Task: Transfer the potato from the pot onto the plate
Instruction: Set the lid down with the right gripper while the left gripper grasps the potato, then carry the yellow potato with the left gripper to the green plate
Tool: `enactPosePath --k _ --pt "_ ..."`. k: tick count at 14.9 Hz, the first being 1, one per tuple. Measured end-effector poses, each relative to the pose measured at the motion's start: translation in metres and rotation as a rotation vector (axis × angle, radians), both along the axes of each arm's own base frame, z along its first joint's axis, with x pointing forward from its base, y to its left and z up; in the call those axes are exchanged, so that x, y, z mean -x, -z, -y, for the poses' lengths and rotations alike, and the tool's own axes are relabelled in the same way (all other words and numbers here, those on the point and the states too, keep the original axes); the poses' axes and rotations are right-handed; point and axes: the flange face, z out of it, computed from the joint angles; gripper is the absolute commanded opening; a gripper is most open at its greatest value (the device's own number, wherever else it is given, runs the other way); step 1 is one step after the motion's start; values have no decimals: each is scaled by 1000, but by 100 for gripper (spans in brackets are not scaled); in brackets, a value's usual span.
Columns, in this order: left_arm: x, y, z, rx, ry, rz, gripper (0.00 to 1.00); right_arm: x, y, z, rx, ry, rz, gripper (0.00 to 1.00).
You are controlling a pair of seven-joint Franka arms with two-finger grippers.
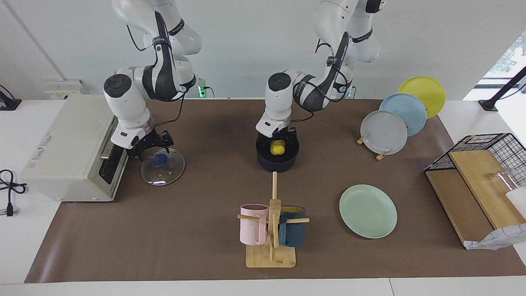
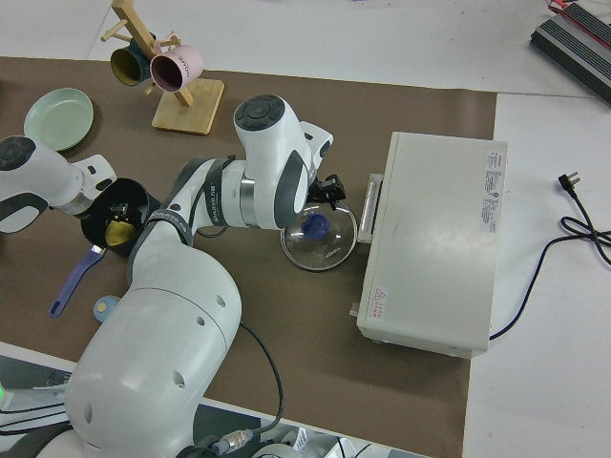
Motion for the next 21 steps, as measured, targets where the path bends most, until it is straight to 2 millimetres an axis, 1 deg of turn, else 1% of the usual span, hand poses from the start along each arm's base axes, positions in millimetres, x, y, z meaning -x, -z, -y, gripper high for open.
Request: enactPosePath --k 2,5,6,7,8,9,10,12,15,18,20,21 --pt "0 1 0 -2 4 -2 100 -8 -55 -5 5 34 -10 100" --pt "4 7 -2 -11 14 -11 99 -11 -126 -19 12 107 -10 100" --pt "6 8 -2 -13 19 -13 89 -10 -149 -21 14 128 -12 100" --pt "7 9 -2 -14 22 -15 74 -8 -173 -21 15 142 -18 100" --pt "7 9 -1 -14 23 -15 55 -7 -190 -20 17 150 -24 100" --pt "7 9 -1 -14 24 -14 38 -9 -198 -19 17 154 -29 100" --pt "6 8 -1 -13 25 -13 25 -12 -199 -17 17 159 -33 100" --pt "6 7 -2 -12 26 -12 0 -19 -190 -12 17 168 -47 100" --pt "6 7 -2 -12 23 -11 0 -24 -179 -12 19 169 -68 100" --pt "4 3 -2 -7 20 -5 0 -24 -178 -12 20 172 -73 100" --pt "-1 -13 -3 4 10 7 0 -23 -179 -12 21 183 -79 100" --pt "-5 -27 -6 6 -2 8 0 -21 -179 -13 22 185 -79 100"
